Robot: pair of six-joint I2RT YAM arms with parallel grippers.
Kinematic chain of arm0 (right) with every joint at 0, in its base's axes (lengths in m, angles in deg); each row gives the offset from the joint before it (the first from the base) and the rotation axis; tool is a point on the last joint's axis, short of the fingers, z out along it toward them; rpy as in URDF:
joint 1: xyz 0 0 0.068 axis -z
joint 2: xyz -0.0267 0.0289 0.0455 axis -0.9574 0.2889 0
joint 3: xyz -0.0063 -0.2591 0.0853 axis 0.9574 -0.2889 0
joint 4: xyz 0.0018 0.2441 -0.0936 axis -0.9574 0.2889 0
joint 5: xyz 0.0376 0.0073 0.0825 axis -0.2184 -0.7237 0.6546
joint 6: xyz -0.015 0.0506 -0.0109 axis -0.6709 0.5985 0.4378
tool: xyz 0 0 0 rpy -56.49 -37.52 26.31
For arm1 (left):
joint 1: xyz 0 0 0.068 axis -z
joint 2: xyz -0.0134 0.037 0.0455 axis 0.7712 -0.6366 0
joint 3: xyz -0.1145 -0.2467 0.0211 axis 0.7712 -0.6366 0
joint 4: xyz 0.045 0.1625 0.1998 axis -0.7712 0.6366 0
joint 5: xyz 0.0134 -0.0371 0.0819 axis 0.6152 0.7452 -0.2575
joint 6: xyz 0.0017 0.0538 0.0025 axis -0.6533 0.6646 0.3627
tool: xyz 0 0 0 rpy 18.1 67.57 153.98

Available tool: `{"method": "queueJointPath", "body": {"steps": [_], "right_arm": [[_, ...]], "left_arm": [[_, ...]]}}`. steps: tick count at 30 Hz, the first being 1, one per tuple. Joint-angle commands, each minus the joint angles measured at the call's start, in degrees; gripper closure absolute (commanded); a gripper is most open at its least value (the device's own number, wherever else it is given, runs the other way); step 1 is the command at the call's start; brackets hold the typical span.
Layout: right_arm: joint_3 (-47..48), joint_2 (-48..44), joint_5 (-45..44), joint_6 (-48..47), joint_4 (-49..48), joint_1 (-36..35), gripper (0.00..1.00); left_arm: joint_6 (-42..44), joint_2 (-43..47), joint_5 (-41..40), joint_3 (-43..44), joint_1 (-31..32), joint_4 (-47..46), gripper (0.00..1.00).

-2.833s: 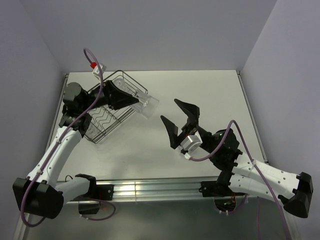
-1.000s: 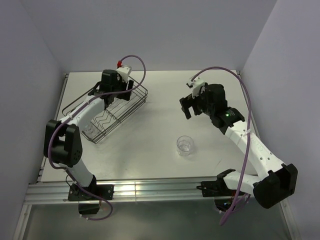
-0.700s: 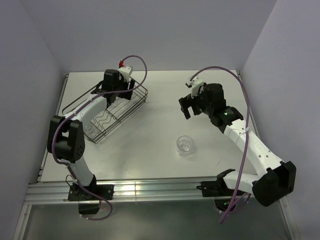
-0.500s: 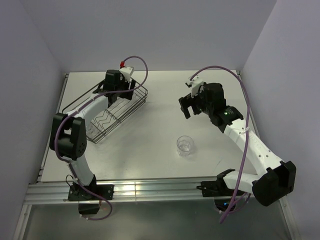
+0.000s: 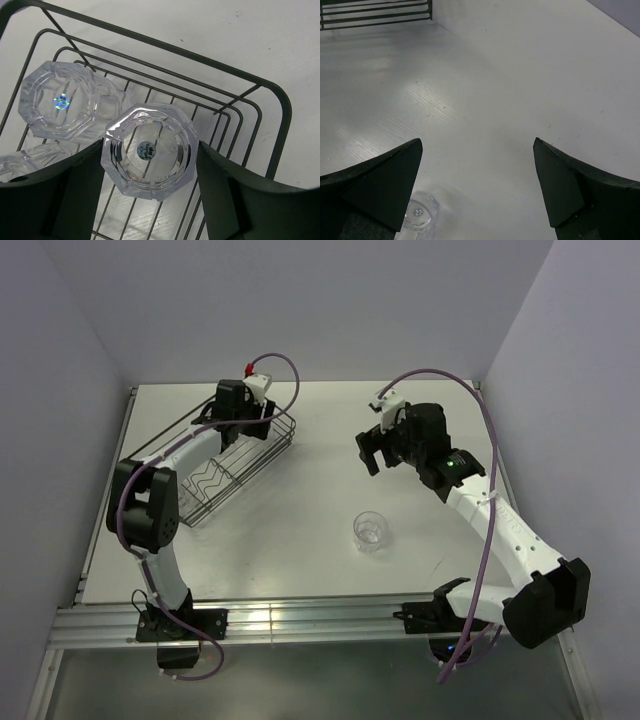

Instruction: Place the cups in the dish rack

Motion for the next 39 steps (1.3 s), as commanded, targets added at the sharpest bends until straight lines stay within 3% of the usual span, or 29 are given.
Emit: {"method": "queueJointPath", "body": {"steps": [1, 12, 25, 30, 34, 36, 37, 39], "right_arm": [[3.06, 0.68, 0.67, 0.27, -1.15, 0.18, 0.0], [3.24, 1.29, 0.85, 0.27, -1.41, 0.26, 0.0], [3.68, 1.38, 0.85, 0.01, -1.32, 0.18, 0.0], [3.86, 1.3, 0.85, -0.08, -1.24, 0.18, 0.0], [4.12, 1.3, 0.93, 0.01, -1.15, 0.18, 0.0], [4.21, 1.3, 0.93, 0.01, -1.15, 0.18, 0.0], [4.21, 1.21, 0.93, 0.01, -1.06, 0.18, 0.0], [4.29, 1.12, 0.85, 0.01, -0.97, 0.18, 0.0]], "left_arm": [[-0.27, -0.31, 1.54, 2.47, 0.52, -3.47, 1.0], [-0.97, -0.84, 2.51, 1.33, 1.31, -3.56, 0.93], [-1.32, -1.36, 1.71, 1.59, 1.58, -2.24, 0.5], [-1.5, -0.75, 1.1, 1.85, 1.58, -1.28, 0.38], [-1.76, -0.05, 1.45, 2.56, 1.58, -0.66, 0.19], [-1.85, 0.3, 1.45, 2.73, 1.66, -0.22, 0.16], [-1.85, 0.31, 1.19, 2.82, 1.67, -0.05, 0.08], [-1.76, 0.48, 1.1, 3.0, 1.67, 0.22, 0.05]]}}
